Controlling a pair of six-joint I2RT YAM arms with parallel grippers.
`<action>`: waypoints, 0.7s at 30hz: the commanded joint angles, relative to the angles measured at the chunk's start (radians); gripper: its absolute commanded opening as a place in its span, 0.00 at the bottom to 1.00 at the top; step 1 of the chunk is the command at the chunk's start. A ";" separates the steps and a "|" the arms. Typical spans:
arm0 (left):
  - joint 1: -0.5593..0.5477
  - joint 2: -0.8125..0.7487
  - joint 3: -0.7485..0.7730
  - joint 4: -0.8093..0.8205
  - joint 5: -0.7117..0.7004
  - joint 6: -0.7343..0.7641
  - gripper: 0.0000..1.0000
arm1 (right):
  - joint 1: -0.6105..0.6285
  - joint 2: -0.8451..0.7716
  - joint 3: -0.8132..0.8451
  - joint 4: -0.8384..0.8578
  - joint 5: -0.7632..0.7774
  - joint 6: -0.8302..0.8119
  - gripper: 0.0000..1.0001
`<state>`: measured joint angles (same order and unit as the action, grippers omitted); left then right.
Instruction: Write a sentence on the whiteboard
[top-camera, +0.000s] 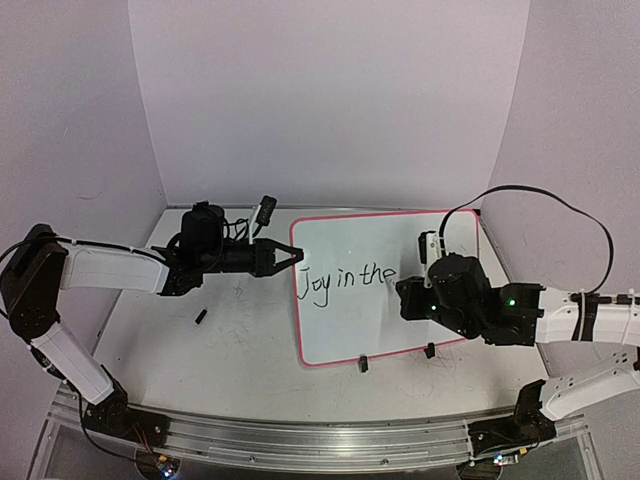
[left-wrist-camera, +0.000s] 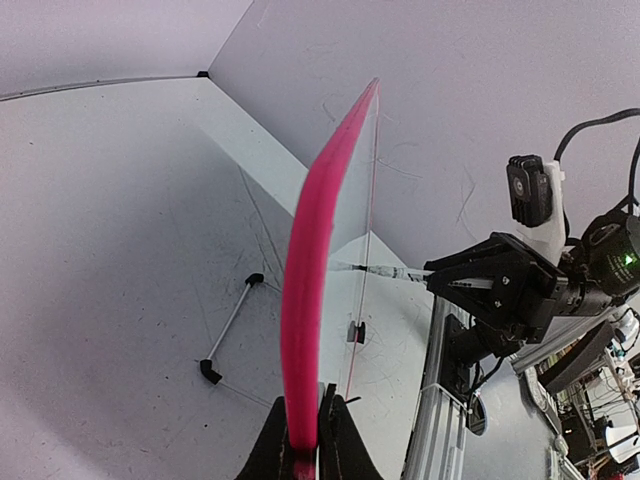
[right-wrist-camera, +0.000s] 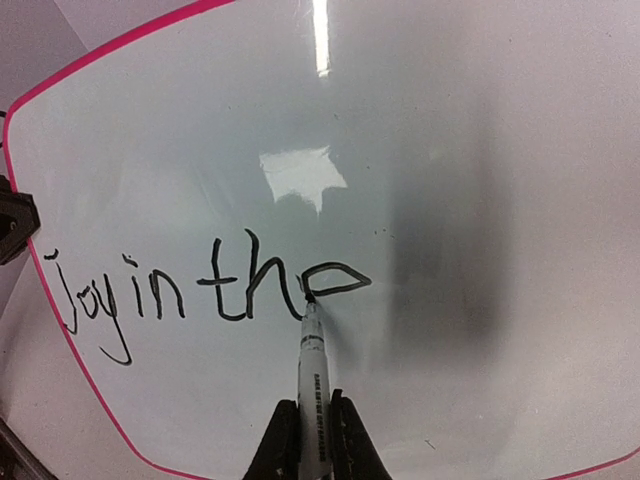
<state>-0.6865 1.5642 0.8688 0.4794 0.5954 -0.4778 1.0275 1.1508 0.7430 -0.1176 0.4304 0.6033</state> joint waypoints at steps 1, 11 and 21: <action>0.006 -0.020 -0.003 -0.003 -0.070 0.021 0.00 | -0.007 -0.003 -0.019 -0.049 0.018 0.022 0.00; 0.006 -0.021 -0.004 -0.004 -0.069 0.021 0.00 | -0.006 -0.085 0.035 -0.114 0.104 -0.010 0.00; 0.006 -0.022 -0.002 -0.004 -0.067 0.022 0.01 | -0.022 -0.259 -0.009 -0.106 0.064 -0.151 0.00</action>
<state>-0.6876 1.5642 0.8688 0.4812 0.6005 -0.4721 1.0159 0.8957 0.7395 -0.1931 0.4741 0.4999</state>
